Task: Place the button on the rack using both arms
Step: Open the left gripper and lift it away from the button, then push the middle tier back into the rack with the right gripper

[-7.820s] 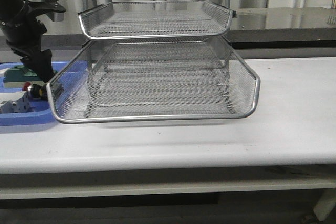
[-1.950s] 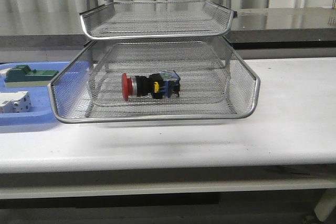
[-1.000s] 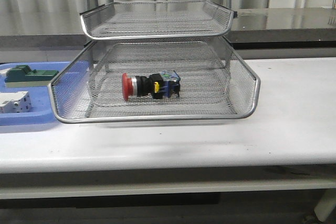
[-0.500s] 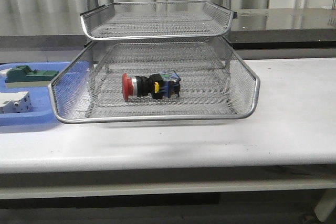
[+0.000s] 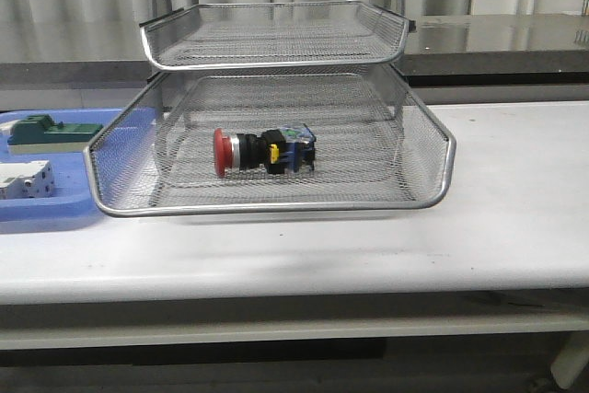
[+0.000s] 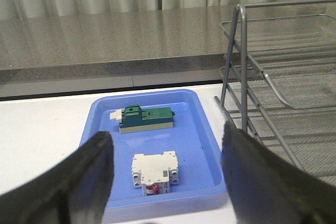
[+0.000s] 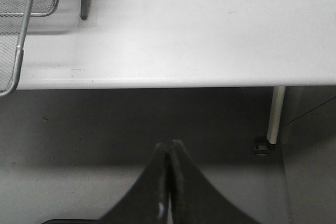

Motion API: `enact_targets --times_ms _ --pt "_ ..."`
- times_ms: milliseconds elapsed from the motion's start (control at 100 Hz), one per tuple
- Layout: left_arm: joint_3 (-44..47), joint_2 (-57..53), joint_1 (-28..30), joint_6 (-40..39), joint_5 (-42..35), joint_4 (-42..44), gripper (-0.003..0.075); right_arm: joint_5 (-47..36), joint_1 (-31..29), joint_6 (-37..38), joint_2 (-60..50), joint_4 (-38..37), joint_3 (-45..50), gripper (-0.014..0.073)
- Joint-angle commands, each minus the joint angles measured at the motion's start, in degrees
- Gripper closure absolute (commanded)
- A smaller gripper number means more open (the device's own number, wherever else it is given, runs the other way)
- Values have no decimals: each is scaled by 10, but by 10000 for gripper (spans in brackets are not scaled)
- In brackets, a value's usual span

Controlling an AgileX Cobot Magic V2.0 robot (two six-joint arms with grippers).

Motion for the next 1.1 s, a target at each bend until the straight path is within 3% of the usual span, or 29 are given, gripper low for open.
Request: enact_targets --times_ms 0,230,630,890,1090 --pt "-16 2 2 -5 -49 -7 410 -33 -2 -1 0 -9 -18 660" --pt "-16 2 2 -5 -49 -7 715 -33 -2 -1 0 -9 -18 660" --pt "-16 2 2 -5 -49 -7 716 -50 -2 -1 0 -3 -18 660" --pt "-16 2 2 -5 -49 -7 716 -105 -2 -6 21 87 -18 660" --pt "-16 2 2 -5 -49 -7 716 -115 18 -84 104 176 -18 660"
